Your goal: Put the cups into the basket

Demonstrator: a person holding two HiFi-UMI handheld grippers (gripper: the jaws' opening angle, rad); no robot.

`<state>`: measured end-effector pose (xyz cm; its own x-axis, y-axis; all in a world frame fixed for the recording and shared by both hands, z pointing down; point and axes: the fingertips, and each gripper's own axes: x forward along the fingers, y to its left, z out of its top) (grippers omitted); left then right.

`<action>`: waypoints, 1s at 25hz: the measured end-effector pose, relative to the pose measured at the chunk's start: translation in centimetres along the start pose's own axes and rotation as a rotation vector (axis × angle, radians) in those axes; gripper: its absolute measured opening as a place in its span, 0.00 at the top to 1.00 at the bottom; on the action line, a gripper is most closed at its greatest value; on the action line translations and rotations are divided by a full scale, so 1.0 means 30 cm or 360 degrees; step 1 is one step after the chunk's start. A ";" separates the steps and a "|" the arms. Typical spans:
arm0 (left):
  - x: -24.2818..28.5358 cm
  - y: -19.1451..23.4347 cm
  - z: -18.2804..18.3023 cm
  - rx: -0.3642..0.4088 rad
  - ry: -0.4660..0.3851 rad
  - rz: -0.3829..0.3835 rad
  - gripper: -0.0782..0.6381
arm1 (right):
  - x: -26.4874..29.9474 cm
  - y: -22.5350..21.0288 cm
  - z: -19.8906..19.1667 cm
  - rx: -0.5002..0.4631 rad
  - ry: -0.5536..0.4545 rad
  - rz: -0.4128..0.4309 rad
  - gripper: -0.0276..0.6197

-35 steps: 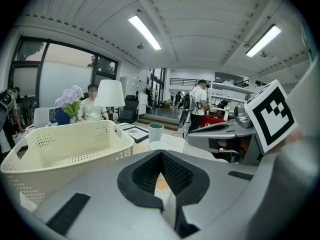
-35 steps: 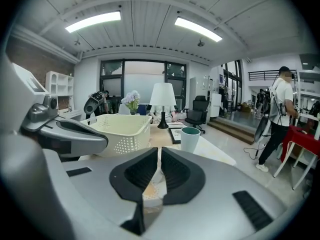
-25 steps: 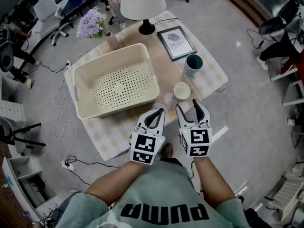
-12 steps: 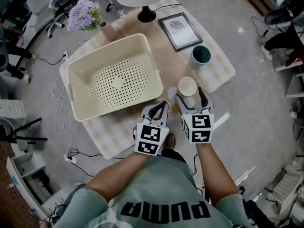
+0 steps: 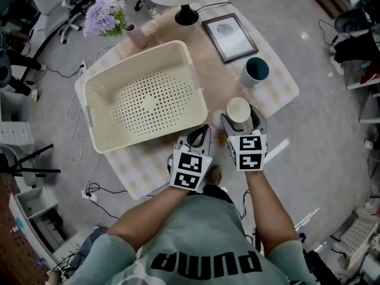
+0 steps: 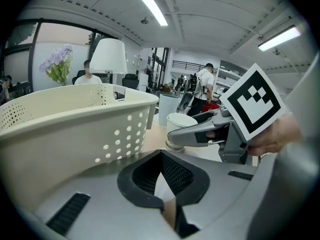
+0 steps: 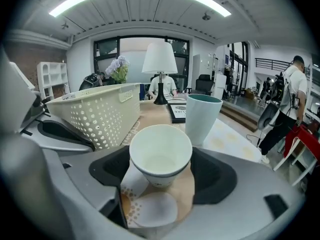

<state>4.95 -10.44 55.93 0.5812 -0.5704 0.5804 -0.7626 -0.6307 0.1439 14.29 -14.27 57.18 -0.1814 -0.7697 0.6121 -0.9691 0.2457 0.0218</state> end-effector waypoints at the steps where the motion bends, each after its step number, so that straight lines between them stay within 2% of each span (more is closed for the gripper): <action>1: 0.000 -0.002 0.001 0.0000 0.0000 -0.0002 0.89 | 0.004 -0.001 0.001 -0.0001 -0.0001 -0.0002 0.40; 12: -0.035 -0.035 0.035 0.0002 -0.0036 -0.0022 0.89 | -0.036 -0.008 0.046 -0.0031 -0.0063 -0.0066 0.44; 20: -0.096 -0.104 0.112 -0.0004 -0.0137 -0.0067 0.89 | -0.167 -0.018 0.140 -0.0030 -0.0191 -0.0090 0.45; 25: -0.165 -0.141 0.152 -0.0021 -0.0204 -0.0088 0.89 | -0.288 0.016 0.212 -0.0034 -0.0270 -0.0056 0.45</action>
<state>6.58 -7.35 48.80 0.6532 -0.5983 0.4642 -0.7318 -0.6563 0.1838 14.33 -11.23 46.88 -0.1749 -0.8661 0.4682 -0.9719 0.2280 0.0586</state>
